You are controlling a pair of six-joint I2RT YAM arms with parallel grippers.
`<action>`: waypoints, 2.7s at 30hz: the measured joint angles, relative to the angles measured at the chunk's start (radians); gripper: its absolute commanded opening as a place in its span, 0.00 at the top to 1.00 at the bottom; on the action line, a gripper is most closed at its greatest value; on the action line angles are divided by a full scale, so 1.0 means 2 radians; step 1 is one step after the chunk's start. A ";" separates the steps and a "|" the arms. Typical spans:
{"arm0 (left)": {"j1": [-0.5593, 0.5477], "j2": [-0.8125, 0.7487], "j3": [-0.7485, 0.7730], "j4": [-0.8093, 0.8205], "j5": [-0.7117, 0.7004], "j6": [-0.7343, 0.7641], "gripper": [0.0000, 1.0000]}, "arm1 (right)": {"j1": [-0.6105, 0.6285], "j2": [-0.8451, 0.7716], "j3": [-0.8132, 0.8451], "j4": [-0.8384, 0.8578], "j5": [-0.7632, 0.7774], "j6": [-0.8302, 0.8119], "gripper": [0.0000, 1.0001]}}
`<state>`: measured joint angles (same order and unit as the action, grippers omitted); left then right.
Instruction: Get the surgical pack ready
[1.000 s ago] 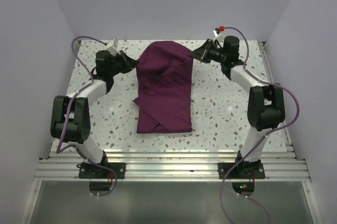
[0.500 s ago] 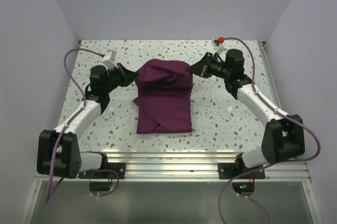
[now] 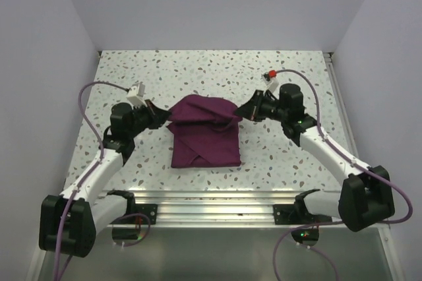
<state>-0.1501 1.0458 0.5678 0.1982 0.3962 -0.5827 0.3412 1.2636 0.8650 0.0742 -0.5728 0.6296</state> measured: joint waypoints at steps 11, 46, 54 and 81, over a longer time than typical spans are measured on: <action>-0.024 -0.056 -0.142 -0.015 -0.014 -0.006 1.00 | 0.020 -0.053 -0.163 0.000 0.023 0.002 1.00; -0.071 -0.117 -0.249 0.005 -0.035 -0.080 0.58 | 0.090 -0.068 -0.257 0.014 0.082 0.041 0.44; -0.076 -0.066 -0.249 0.091 -0.024 -0.098 0.99 | 0.095 -0.024 -0.249 0.053 0.081 0.054 0.78; -0.088 0.256 -0.131 0.351 -0.104 -0.125 0.85 | 0.014 0.171 -0.052 0.020 0.113 0.009 0.58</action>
<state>-0.3267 1.5581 0.3054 0.9005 0.1879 -0.8318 0.3698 1.6047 0.7612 0.1135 -0.3462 0.6479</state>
